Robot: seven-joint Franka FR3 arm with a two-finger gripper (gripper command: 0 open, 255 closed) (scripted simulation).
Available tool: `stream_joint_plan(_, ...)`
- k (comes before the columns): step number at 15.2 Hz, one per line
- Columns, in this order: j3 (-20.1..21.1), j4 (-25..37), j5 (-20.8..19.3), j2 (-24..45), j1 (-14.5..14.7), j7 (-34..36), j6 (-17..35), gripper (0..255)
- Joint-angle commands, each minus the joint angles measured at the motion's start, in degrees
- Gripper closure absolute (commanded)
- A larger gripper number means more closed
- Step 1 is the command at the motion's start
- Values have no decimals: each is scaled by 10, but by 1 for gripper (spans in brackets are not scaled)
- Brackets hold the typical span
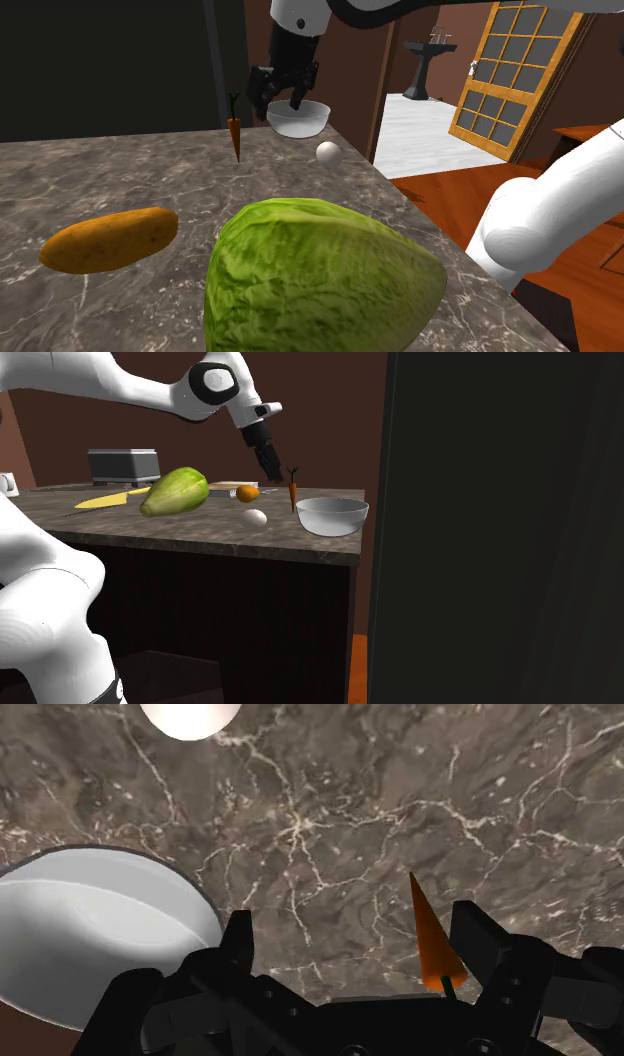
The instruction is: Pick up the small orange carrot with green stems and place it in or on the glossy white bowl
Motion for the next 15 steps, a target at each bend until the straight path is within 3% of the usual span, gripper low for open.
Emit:
stream_joint_plan(1, 32, 36, -28, 36, -11, 38, 10, 0)
stream_joint_plan(5, 99, 116, -106, 116, -31, 120, 14, 0)
stream_joint_plan(15, 101, 82, -125, 138, -36, 133, 66, 0)
